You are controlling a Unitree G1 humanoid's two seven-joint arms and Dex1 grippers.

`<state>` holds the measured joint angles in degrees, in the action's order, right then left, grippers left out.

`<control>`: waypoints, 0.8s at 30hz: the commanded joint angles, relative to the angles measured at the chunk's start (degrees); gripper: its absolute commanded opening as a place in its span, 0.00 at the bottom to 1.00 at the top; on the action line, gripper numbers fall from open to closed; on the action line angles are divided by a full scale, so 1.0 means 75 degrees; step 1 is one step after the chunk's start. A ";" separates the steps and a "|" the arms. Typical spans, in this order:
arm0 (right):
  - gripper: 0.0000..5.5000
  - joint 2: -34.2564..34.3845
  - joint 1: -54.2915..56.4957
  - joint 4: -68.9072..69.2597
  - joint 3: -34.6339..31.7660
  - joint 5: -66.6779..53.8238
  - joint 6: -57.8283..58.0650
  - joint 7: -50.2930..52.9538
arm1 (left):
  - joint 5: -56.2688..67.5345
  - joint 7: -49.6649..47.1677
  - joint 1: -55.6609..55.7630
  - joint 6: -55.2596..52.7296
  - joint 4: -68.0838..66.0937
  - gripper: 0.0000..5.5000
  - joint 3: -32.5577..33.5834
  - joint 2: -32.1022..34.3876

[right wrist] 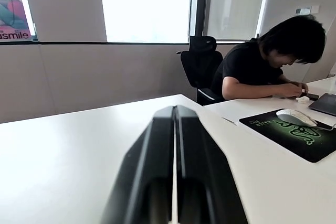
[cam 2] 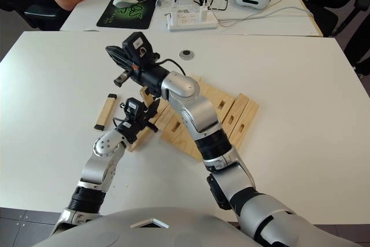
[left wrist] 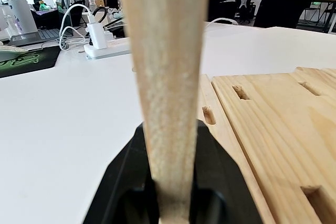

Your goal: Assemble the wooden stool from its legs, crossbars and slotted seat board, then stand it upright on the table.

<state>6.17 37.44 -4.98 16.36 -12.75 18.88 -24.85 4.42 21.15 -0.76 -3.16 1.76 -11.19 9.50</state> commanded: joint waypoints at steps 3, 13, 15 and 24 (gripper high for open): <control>0.00 0.0206 0.0424 -0.0222 -0.0326 0.0157 -0.0581 0.0225 | -0.0044 0.0233 -0.0064 -0.0275 -0.0290 0.07 -0.0199 0.0036; 0.00 -0.0421 -0.0413 -0.0721 0.1114 0.0965 0.1715 -0.0203 | 0.0003 0.0248 0.0001 -0.0365 -0.0202 0.07 -0.0070 0.0071; 0.00 -0.0173 -0.0225 -0.0417 0.0532 0.0712 0.1298 0.0046 | 0.0005 0.0230 -0.0015 -0.0358 -0.0229 0.07 -0.0026 0.0077; 0.00 0.0187 0.1077 0.1714 -0.1350 -0.0292 0.0230 0.0679 | -0.0022 0.0192 -0.0040 -0.0322 -0.0295 0.07 0.0013 0.0026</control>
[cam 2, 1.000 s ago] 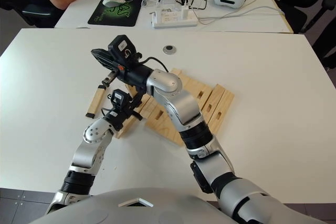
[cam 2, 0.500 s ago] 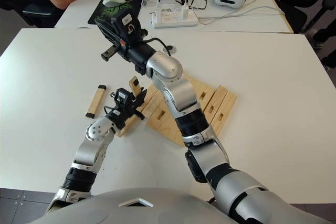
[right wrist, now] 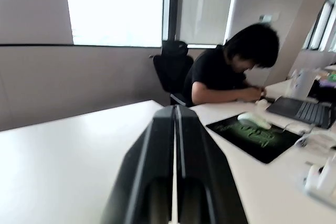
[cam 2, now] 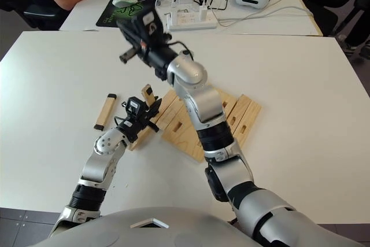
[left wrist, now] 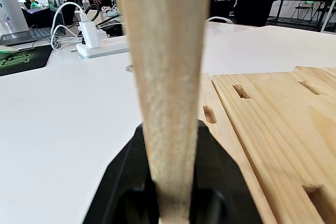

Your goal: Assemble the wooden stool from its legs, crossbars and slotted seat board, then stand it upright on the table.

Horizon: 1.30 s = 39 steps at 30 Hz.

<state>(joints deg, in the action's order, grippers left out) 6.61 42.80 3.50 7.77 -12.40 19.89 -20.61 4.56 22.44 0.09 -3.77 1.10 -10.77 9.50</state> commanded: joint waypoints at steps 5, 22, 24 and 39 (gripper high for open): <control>0.00 -0.0006 -0.0392 -0.0074 0.0629 -0.0110 0.1093 0.0120 | -0.0040 0.0045 -0.0113 -0.0237 -0.0228 0.07 -0.0036 0.0029; 0.00 0.0205 0.0313 0.0675 -0.0503 -0.0708 0.0699 0.0447 | 0.0021 0.0025 -0.0110 -0.0256 -0.0225 0.07 0.0117 0.0110; 0.00 0.0225 0.0352 0.0699 -0.0438 -0.0722 0.0506 0.0437 | 0.0020 0.0025 -0.0095 -0.0257 -0.0231 0.07 0.0106 0.0103; 0.00 -0.0463 -0.1305 -0.0216 0.1926 -0.0383 0.3753 -0.0034 | 0.0085 0.0108 -0.0013 -0.0355 -0.0098 0.07 0.0183 0.0206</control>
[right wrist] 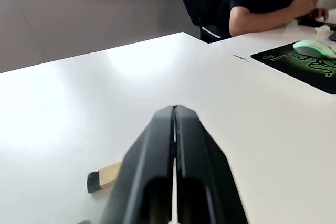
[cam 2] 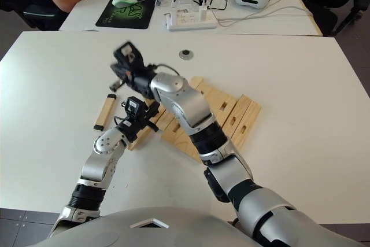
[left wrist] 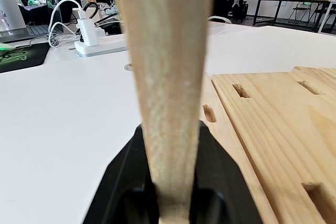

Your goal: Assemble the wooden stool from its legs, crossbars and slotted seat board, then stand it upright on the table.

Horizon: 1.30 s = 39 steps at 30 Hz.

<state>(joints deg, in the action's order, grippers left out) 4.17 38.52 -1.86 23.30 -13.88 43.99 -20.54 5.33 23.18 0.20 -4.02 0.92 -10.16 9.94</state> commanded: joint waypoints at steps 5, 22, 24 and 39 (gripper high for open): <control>0.00 0.0445 0.0202 0.1317 -0.1886 -0.0666 -0.1481 0.0312 | -0.0034 0.0012 -0.0026 -0.0342 -0.0086 0.07 0.0114 0.0160; 0.00 -0.0094 -0.0859 -0.0604 0.0281 0.0106 0.0037 -0.0102 | 0.0016 0.0079 0.0125 -0.0332 -0.0183 0.07 0.0230 0.0217; 0.00 -0.0006 -0.0809 -0.0014 -0.0106 -0.0063 -0.0400 -0.0108 | 0.0010 0.0092 0.0139 -0.0344 -0.0162 0.07 0.0252 0.0242; 0.00 -0.2472 -0.1219 0.2080 -0.3081 -0.0894 -0.0777 -0.0659 | 0.0066 -0.0058 0.0141 -0.0349 -0.0117 0.07 0.0816 0.0464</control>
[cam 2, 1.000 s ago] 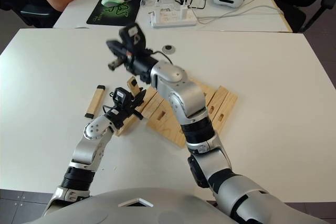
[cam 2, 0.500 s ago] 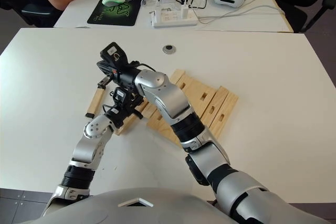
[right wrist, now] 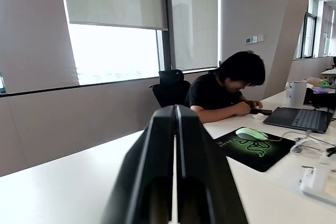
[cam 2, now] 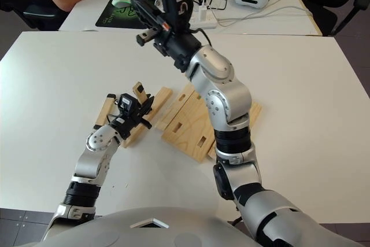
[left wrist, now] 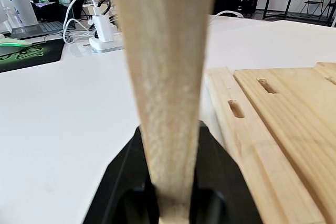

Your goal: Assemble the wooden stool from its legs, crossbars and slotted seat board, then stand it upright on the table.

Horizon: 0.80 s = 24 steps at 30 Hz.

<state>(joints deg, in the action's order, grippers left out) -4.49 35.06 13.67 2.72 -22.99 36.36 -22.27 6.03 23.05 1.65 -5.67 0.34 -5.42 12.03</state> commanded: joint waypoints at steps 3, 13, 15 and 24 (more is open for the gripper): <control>0.00 -0.2359 -0.1239 -0.0212 -0.1147 0.0540 -0.0028 -0.0527 | 0.0004 -0.0006 -0.0157 -0.0178 0.0065 0.07 0.0280 0.0281; 0.00 -0.6145 -0.3446 -0.1180 -0.1119 0.1980 -0.1257 -0.2871 | 0.0219 -0.0298 -0.0369 -0.0490 0.0892 0.07 0.0943 0.0471; 0.00 -0.6560 -0.3894 -0.1070 -0.1005 0.1966 -0.1312 -0.3479 | 0.0266 -0.0359 -0.0344 -0.0568 0.0988 0.07 0.1068 0.0474; 0.00 -0.7645 -0.4900 -0.0786 -0.0248 0.2251 -0.1389 -0.5138 | 0.0318 -0.0622 -0.0178 -0.0939 0.1526 0.07 0.1237 0.0444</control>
<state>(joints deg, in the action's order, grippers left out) -60.16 0.29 6.43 -0.60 -7.02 25.79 -59.13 8.03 18.91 -0.83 -11.55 9.63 3.46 15.15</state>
